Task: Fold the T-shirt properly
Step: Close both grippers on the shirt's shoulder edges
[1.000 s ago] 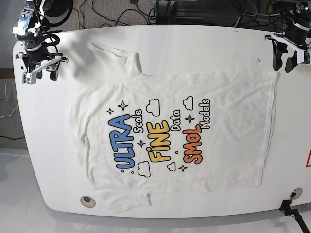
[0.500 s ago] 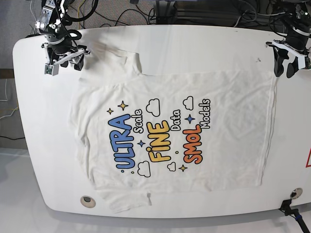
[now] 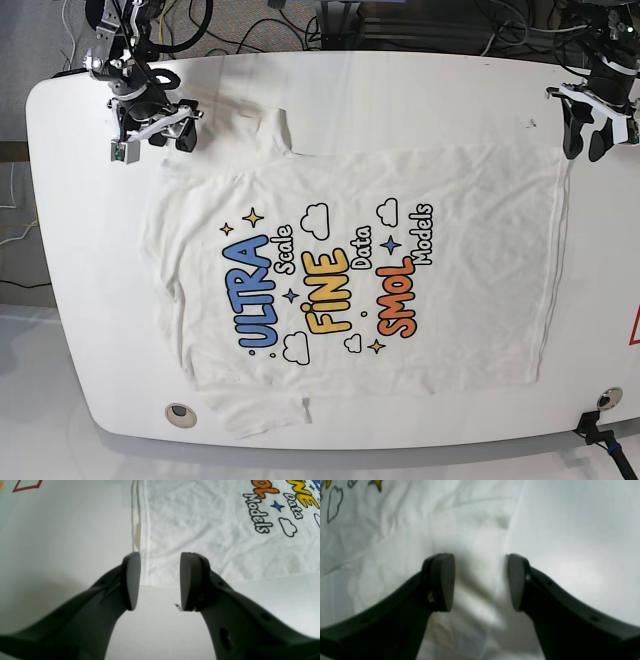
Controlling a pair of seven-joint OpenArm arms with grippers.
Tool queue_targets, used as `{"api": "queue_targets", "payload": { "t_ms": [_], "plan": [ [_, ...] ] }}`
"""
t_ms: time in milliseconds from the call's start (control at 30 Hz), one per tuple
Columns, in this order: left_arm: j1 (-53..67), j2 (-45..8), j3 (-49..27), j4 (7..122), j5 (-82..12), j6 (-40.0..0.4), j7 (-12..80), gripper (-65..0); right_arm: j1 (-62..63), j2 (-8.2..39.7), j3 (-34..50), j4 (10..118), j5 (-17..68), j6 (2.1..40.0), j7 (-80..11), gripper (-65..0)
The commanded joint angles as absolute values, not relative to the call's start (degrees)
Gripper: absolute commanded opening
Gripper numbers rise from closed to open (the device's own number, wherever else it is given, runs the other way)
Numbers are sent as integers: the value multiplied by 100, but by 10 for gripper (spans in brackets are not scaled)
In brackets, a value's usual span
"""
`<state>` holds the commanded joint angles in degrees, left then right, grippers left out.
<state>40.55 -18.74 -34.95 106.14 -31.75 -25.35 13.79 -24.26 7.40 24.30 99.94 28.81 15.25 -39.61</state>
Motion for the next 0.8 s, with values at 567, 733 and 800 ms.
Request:
{"api": "queue_targets", "payload": {
  "t_ms": [567,733,800],
  "plan": [
    [3892,-1808,-4087,10389,-4584,-2654,3061,-410,-2515,752,2423,9884,2856,1598,-3920,-536],
    [3785,-1757,-4978,10312,-5556,-2682,3639,-401,-2521,773,2419,9911,2816,1627,-3904,-648],
    [3740,-1768,-5209,10205,-5848,-2705,3875,-398,-2544,772,2437,9958,2832,1625,-3908,-650]
  ]
}}
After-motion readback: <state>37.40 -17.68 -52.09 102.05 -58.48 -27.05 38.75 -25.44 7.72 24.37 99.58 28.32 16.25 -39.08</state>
